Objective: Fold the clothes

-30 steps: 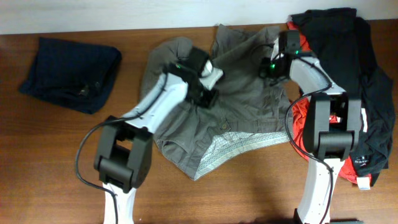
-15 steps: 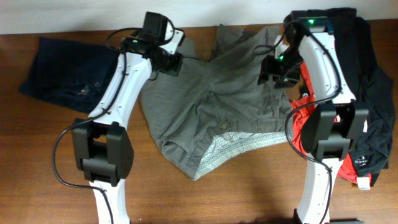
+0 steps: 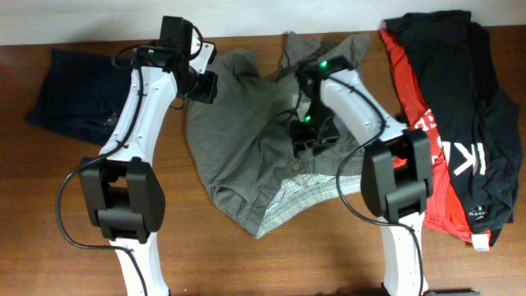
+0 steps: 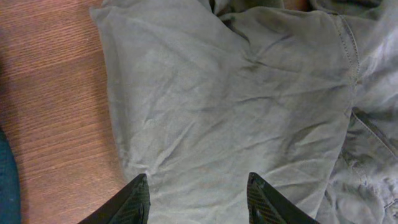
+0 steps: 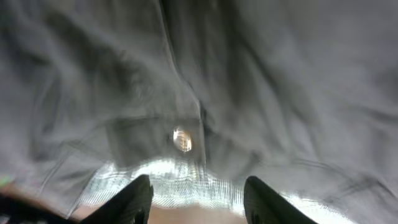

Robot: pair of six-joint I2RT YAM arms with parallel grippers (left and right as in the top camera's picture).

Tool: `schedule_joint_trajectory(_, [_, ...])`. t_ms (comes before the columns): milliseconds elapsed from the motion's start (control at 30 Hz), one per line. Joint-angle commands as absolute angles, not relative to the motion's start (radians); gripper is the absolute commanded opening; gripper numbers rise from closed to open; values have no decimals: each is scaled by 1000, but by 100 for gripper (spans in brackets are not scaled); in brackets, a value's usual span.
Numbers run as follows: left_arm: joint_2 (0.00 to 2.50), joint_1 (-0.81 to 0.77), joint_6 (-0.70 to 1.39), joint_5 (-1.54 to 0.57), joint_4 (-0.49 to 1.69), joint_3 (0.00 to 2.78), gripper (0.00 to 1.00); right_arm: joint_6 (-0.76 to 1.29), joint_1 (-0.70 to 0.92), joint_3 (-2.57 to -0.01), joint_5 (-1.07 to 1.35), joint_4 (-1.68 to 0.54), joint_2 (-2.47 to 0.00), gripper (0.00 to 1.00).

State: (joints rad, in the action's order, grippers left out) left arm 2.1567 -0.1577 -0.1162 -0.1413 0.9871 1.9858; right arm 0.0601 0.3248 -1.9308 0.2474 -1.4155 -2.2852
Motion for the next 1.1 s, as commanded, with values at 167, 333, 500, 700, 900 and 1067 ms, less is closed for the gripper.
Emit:
schedule_joint_trajectory(167, [2162,-158,-122,-141,996,1997,51,110,361,-1710,203,-1239,-2284,45])
schedule_joint_trajectory(333, [2162,-158,-122,-141,998,1997,52,109,362,-1691,210,-1218,-2284,43])
schedule_joint_trajectory(500, [2162,-158,-122,-141,1000,1997,52,109,366,-1691,235,-1223,-2284,15])
schedule_joint_trajectory(700, [2162,-158,-122,-129,1000,1997,55,110,366,-1692,262,-1268,-2243,4])
schedule_joint_trajectory(900, [2162,-151,-123,-129,1001,1997,57,110,366,-1692,239,-1380,-2112,4])
schedule_joint_trajectory(1067, [2162,-139,-122,-128,1000,1997,57,109,366,-1691,181,-1517,-2069,4])
